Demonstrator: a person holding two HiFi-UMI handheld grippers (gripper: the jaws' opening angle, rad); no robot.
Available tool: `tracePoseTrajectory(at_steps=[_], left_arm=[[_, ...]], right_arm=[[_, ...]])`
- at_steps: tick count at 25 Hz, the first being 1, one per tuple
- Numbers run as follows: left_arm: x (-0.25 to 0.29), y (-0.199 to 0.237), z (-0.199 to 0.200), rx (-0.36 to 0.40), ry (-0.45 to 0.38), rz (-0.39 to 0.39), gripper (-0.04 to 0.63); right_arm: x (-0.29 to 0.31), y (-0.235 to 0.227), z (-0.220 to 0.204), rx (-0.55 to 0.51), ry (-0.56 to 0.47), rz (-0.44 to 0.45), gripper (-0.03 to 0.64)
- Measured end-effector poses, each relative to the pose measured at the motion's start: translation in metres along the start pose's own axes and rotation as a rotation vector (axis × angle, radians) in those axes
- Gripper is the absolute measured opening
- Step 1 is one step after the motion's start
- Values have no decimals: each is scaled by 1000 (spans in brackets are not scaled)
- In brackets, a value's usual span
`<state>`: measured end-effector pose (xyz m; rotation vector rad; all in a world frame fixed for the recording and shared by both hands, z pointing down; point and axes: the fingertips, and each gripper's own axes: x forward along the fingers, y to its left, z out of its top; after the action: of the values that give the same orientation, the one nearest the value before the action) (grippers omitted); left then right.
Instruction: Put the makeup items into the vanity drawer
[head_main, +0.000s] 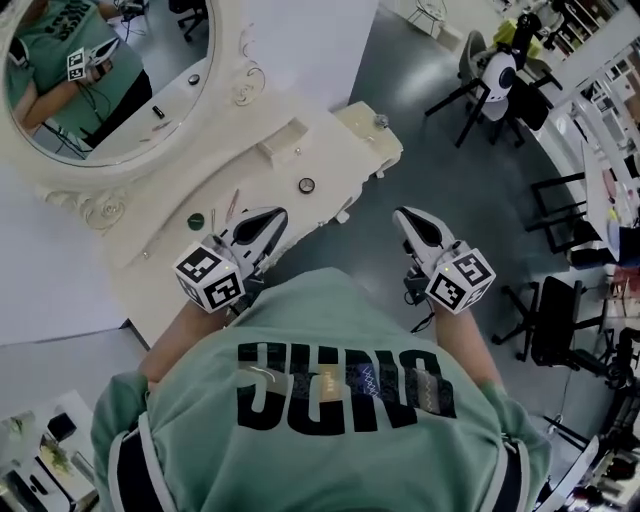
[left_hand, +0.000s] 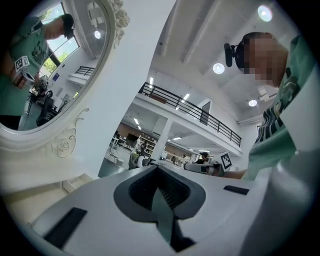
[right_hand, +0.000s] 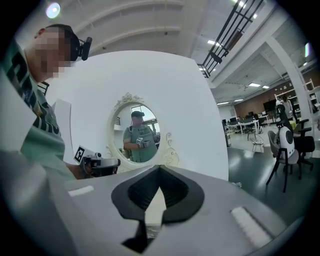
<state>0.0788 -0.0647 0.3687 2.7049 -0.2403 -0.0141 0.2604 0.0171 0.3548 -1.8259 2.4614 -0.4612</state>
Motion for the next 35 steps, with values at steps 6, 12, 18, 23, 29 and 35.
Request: tracePoseTrajectory(at_steps=[6,12,18,23,29,35], left_arm=[[-3,5,0,5,-37,75,5],[-73,61,-13,11,-38,251,5],[-172,104,-56,-69,-8,453,5],[-216,132,-81,-107,8,526,3],[-239,149,-102,-166,14,550,5],[-244,159,-107,-181,22,546,5]], right_arm=[[21,-2,-4,-73,88,101,9],[119,45,-39,-172,219,275,12],[230,112,-160,-287,530,470,103],[293,105,-273,-345,789,355,111],[316,88,-347,-330,956,206,169],[318,88,-355,-355,962,163,144]])
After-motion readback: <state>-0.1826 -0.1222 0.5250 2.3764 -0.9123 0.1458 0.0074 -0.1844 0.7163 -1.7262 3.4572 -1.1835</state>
